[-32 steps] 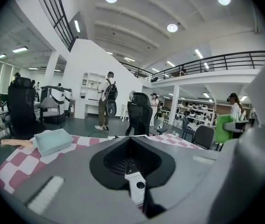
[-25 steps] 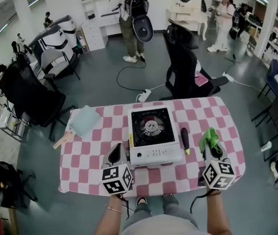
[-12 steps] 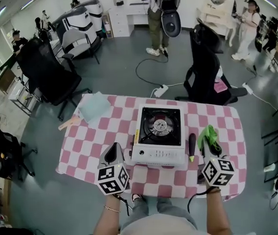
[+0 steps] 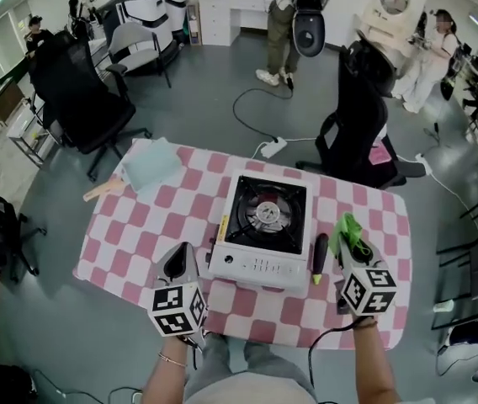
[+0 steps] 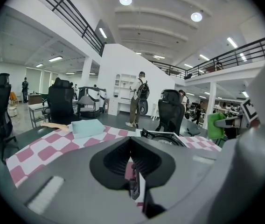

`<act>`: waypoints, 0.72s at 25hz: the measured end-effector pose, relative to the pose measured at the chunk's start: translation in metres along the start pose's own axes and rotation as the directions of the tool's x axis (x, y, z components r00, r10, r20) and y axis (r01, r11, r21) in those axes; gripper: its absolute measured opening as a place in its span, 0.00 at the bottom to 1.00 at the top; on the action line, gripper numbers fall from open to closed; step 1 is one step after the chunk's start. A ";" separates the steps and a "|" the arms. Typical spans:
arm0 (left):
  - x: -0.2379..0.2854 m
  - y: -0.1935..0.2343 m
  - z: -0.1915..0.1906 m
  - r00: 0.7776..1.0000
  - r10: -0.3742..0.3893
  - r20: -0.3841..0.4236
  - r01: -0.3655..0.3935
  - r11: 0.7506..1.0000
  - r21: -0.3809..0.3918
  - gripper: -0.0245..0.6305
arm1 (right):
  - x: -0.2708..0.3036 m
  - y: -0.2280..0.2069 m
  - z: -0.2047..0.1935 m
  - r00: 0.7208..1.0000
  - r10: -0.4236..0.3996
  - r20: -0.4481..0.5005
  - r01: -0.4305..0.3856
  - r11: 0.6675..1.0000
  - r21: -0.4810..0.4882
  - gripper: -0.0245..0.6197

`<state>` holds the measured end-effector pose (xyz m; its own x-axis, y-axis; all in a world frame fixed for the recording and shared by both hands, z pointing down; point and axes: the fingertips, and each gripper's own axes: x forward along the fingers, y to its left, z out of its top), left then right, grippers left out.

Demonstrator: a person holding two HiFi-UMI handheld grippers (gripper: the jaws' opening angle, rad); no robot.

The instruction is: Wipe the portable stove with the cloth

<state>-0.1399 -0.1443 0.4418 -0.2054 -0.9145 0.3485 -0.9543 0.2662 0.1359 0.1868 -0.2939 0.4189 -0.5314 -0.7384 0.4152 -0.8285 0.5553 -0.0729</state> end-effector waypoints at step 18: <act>-0.001 0.027 -0.020 0.988 0.154 0.016 -0.153 0.987 -0.053 0.04 | 0.115 -0.037 -0.004 0.965 0.065 -0.254 -0.184 0.857 -0.481 0.17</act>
<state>-0.1608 -0.1302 0.4634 -0.3535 -0.8674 0.3501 -0.8987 0.4188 0.1303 0.1571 -0.3982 0.4733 -0.5217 -0.5792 0.6264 -0.5270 0.7962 0.2973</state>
